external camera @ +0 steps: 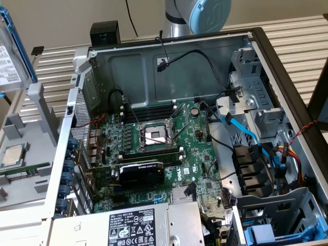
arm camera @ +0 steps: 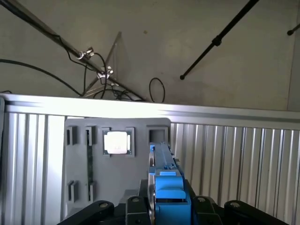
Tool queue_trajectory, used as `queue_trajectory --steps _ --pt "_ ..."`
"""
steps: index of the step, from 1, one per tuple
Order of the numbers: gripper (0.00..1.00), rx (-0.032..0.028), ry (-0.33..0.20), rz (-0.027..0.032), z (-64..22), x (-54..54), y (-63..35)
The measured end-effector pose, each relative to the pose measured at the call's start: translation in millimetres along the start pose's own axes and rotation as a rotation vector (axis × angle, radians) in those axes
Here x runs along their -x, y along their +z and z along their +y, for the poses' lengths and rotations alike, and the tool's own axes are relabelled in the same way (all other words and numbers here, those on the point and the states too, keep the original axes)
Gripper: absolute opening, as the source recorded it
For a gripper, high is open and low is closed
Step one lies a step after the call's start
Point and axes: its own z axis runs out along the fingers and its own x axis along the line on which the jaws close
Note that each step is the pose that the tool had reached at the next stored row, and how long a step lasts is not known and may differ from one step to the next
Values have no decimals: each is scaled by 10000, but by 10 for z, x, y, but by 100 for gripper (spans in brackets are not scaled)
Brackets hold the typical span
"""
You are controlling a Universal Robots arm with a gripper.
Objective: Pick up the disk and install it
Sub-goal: 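Pick up the disk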
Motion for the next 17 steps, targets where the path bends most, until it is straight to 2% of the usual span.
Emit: queue_trajectory --steps 5,17 --pt "37 -1 0 0 -137 -3 -181" --pt "37 1 0 0 -556 -29 -485"
